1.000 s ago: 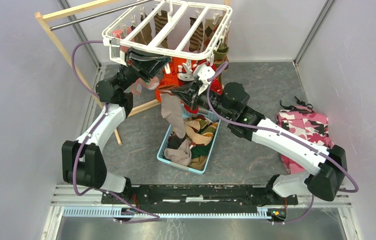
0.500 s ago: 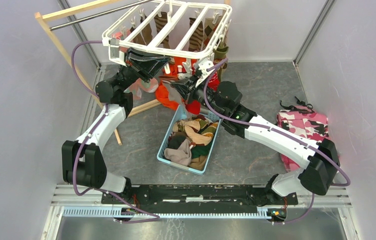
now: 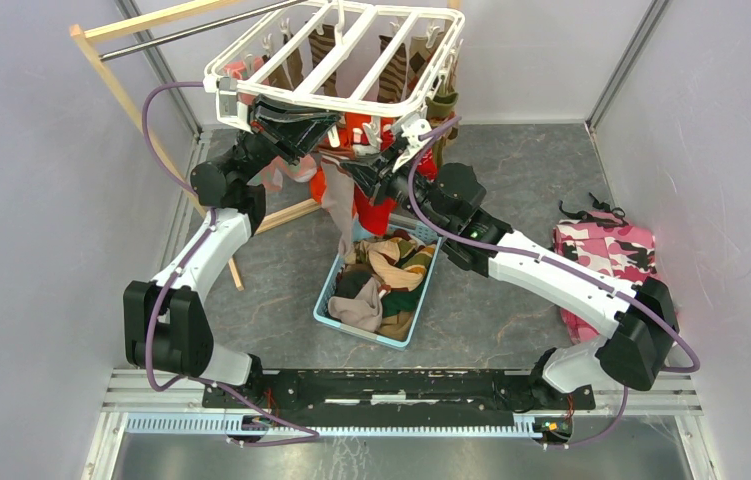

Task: Clip the socks to the hanger
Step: Clamp the sock onto the hanger.

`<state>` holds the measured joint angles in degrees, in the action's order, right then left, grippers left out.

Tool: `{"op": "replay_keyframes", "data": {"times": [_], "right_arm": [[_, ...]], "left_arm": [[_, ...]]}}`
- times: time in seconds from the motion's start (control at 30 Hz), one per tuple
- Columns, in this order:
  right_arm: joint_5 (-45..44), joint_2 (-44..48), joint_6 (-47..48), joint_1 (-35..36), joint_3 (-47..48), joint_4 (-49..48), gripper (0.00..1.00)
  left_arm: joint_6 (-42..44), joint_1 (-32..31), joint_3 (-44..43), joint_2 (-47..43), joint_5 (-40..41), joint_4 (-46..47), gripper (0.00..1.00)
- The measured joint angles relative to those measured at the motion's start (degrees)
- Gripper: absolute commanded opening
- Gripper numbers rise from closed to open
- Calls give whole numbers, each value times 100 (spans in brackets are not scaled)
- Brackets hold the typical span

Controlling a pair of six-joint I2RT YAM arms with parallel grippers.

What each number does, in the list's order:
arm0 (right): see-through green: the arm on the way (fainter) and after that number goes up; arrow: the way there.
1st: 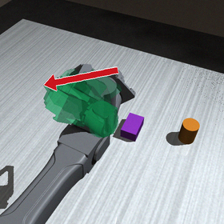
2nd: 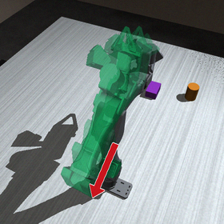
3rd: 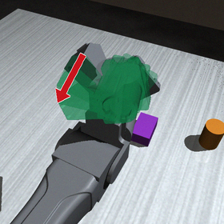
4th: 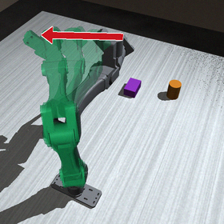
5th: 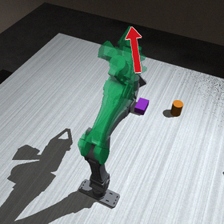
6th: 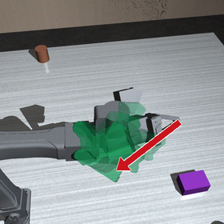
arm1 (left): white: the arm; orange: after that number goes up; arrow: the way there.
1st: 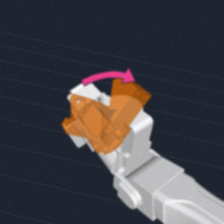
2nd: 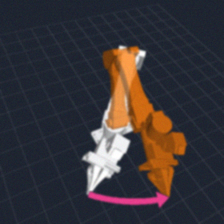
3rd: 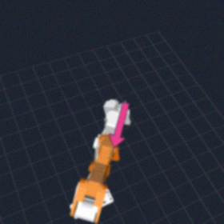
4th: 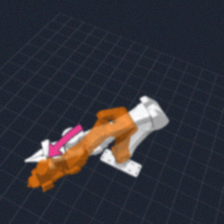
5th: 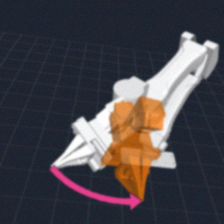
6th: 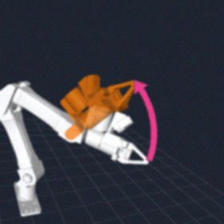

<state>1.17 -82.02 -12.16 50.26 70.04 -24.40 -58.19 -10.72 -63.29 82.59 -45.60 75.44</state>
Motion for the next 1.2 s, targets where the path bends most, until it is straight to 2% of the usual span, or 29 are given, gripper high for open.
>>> {"op": "replay_keyframes", "data": {"times": [0.6,1.2], "right_arm": [[-229,0,-46,0,0,-173,0],[76,42,-203,-2,90,-295,0]], "left_arm": [[-7,0,0,31,-4,22,3],[-7,0,0,31,-4,127,3]]}}
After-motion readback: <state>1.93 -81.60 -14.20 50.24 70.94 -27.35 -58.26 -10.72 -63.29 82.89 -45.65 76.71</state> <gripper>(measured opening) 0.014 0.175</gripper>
